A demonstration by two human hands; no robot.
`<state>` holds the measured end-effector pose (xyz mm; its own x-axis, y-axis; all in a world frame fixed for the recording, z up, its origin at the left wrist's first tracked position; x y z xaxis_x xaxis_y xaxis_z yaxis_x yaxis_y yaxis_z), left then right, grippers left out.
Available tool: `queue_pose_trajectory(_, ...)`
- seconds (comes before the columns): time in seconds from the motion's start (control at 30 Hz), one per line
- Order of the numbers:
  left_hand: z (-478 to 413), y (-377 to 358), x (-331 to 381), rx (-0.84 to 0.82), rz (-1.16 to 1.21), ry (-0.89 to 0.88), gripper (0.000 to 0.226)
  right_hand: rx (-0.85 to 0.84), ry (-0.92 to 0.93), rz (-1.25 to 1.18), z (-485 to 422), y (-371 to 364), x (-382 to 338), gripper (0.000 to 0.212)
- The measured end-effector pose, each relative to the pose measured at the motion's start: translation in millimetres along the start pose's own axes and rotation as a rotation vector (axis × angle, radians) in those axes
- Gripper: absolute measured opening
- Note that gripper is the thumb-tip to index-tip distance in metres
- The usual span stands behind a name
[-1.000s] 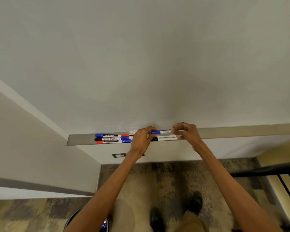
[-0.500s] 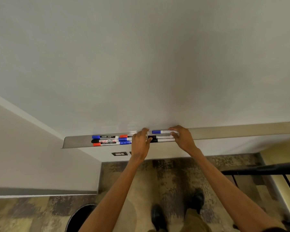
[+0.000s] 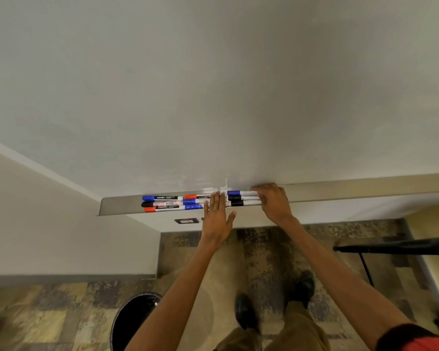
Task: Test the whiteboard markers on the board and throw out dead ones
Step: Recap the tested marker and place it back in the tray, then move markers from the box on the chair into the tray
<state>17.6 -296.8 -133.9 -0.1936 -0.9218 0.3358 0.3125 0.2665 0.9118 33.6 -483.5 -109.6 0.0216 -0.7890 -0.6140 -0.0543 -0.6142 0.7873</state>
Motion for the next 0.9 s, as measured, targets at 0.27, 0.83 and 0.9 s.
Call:
queue_pose_trajectory(0.27, 8, 13, 10, 0.067, 0.131, 0.012, 0.068, -0.015, 0.001, 0.005, 4, 5, -5, 0.044)
queue_pose_trajectory(0.83, 29, 48, 125, 0.175, 0.282, -0.202, 0.039, 0.267, -0.173, -0.008, 84, 121, 11, 0.029)
queue_pose_trajectory(0.9, 35, 43, 146, 0.167, 0.277, -0.230, 0.039, 0.320, -0.193, 0.009, 103, 135, 24, 0.029)
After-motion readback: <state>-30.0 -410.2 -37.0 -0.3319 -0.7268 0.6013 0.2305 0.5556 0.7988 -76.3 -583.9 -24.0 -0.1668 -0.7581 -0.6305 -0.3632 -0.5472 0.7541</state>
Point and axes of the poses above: each hand's wrist, its own z-axis away from the middle knuckle, its own y-axis out of the back of the hand, x = y × z, the point moved 8 cm from there along -z, towards the middle knuckle, and after that the axes turned 6 degrees about -z, right-handed, at the moved point
